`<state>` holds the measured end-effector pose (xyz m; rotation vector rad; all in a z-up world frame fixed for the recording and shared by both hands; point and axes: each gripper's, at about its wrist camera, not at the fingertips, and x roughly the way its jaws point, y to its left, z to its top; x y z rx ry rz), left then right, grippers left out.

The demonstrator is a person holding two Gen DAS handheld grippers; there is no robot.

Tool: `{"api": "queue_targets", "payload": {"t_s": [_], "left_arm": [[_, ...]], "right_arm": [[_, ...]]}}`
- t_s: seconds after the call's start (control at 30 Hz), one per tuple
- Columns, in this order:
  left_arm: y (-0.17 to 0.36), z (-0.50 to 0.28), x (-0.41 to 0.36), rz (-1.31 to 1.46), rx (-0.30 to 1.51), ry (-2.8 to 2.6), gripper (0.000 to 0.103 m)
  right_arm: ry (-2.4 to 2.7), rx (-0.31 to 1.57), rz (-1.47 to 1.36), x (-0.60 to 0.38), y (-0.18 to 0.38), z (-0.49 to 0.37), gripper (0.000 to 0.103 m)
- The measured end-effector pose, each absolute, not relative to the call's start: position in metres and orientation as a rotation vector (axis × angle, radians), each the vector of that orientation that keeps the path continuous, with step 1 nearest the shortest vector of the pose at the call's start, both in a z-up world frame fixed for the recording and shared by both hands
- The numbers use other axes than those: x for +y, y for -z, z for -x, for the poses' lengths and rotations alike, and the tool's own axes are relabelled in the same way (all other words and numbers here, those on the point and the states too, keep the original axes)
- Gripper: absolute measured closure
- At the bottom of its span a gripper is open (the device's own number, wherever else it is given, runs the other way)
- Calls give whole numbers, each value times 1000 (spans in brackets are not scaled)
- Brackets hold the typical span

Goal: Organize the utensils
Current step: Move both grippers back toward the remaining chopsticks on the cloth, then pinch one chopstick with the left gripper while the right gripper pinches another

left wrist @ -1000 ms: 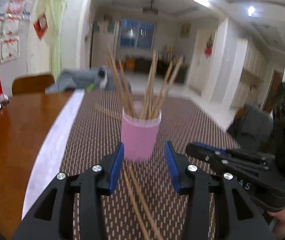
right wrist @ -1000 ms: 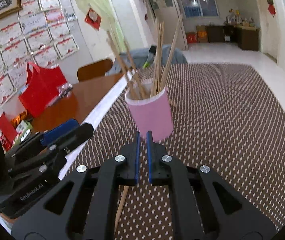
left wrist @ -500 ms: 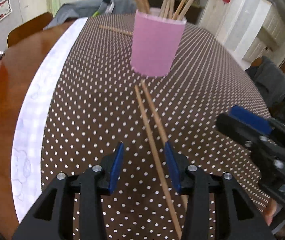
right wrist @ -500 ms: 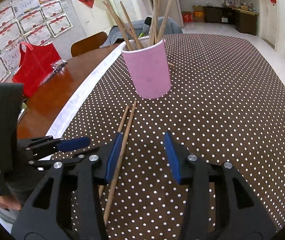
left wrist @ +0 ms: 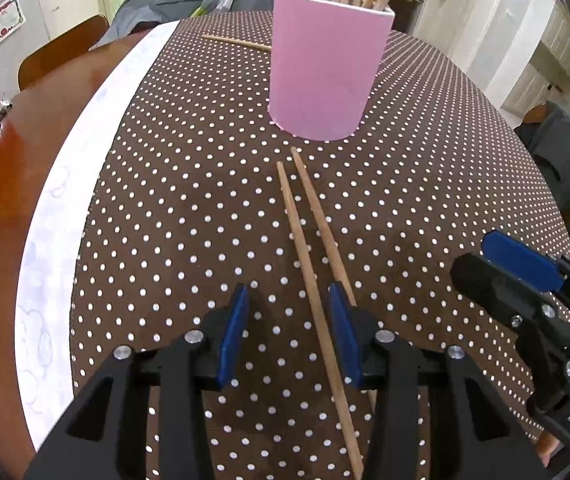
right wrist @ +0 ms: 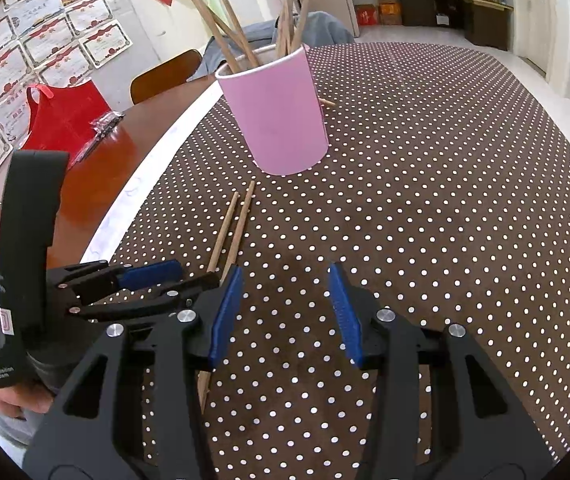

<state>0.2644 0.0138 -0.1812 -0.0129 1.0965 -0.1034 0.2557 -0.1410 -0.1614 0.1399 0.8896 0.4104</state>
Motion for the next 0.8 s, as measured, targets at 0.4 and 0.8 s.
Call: {"api": "queue_targets", "payload": {"t_s": [0.4,0.8], "left_arm": [[181,-264,28,27,1067,70,97],[167,-252,56,119,998,78,97]], "right_arm": [[-409,953,-88,-120,168,-273,58],[-419,1124,86,-61,181,-299,59]]}}
